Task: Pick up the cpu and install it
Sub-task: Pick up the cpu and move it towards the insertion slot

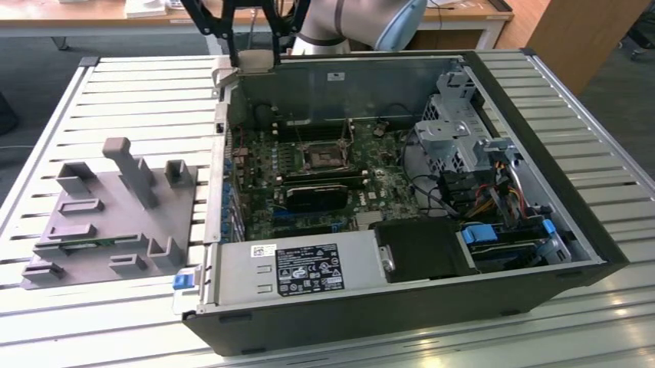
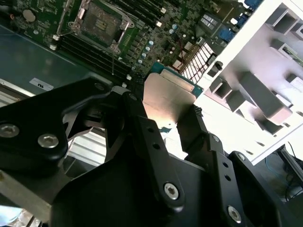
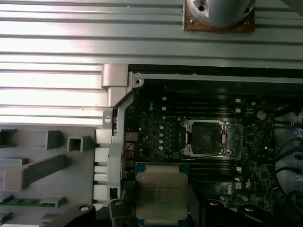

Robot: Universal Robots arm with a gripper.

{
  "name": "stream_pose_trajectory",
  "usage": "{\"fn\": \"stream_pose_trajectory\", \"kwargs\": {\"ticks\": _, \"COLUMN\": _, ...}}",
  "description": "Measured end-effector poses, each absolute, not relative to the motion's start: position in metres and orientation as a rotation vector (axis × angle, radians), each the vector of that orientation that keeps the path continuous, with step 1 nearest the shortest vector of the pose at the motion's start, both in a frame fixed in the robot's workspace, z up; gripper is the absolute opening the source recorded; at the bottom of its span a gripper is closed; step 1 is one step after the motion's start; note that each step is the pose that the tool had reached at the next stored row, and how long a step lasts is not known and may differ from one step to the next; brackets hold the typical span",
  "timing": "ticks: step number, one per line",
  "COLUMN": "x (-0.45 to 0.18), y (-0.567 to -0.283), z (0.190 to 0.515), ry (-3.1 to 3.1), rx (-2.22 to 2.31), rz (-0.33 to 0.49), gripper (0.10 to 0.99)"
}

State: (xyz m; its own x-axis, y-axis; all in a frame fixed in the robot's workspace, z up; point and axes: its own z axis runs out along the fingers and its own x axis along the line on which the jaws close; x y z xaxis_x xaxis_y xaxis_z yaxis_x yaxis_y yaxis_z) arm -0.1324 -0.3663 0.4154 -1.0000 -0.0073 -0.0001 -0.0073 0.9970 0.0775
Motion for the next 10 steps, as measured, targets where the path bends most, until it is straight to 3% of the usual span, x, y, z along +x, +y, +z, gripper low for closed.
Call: {"fn": "stream_pose_trajectory", "kwargs": {"ticks": 10, "x": -0.107, "y": -0.366, "z": 0.414, "ry": -3.139, "rx": 0.012, "rz": -0.122, "gripper": 0.533}}
